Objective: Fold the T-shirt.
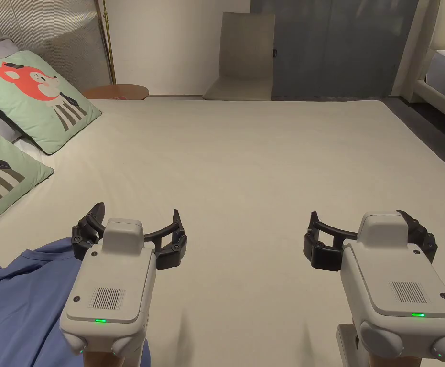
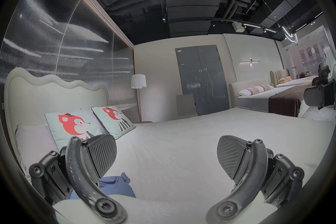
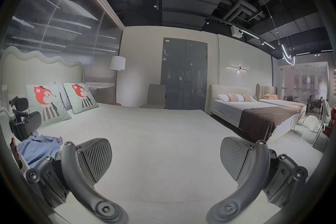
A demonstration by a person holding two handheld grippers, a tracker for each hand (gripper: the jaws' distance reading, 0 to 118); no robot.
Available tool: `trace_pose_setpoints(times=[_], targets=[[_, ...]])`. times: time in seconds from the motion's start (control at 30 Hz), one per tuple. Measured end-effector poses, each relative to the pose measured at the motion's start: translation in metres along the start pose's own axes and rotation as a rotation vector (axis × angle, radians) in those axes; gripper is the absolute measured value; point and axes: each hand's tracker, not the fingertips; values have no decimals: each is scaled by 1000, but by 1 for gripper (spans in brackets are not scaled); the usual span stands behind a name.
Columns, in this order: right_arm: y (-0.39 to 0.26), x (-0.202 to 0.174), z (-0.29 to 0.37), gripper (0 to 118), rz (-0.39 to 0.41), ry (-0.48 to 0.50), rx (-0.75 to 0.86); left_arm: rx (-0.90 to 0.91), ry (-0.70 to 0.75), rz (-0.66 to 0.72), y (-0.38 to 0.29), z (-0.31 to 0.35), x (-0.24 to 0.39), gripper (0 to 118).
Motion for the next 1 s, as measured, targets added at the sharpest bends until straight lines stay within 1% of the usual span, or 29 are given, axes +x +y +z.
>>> trace_pose_setpoints(times=[1.0], targets=[[-3,2,0,118,1,-4,7,11,-9,-7,2,-2,3,110]])
